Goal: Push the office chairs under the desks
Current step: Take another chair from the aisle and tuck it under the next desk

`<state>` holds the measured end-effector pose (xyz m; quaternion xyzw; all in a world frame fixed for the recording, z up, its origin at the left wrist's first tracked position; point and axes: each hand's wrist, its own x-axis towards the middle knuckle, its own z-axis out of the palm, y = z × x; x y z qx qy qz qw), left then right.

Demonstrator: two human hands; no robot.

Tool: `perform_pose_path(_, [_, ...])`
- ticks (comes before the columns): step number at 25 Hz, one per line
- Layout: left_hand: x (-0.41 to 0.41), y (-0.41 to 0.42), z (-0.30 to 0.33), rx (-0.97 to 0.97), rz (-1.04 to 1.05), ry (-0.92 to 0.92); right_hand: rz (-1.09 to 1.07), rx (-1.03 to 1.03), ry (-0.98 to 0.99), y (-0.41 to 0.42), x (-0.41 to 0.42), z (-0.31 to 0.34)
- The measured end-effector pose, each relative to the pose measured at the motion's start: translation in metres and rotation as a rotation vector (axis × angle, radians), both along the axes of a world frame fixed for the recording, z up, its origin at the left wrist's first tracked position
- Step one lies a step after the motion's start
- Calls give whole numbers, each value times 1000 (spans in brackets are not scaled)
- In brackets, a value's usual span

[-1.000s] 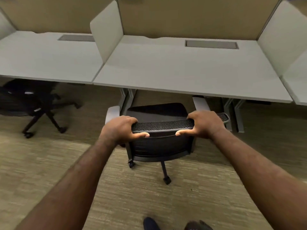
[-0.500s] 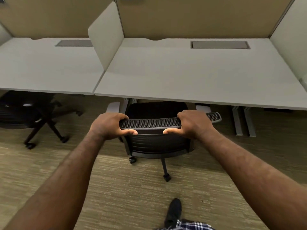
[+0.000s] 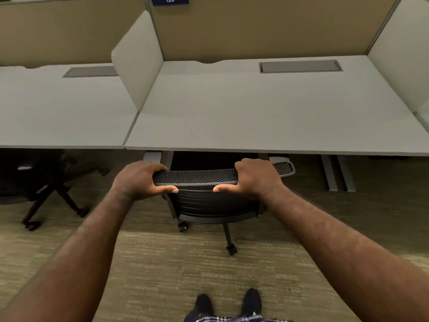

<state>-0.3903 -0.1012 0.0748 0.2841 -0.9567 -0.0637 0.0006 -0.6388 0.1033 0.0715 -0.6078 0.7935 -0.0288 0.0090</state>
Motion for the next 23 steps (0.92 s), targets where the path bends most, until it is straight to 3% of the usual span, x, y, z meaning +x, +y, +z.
perform_pose_path(7, [8, -42, 1, -10, -94, 18, -83, -48, -100, -17, 13, -2])
perform_pose_path(15, [26, -68, 0, 77, -192, 44, -219, -34, 5, -3, 48, -3])
perform_pose_path(23, [-18, -4, 13, 43, -475, 227, -429, -95, 40, 68, 72, 14])
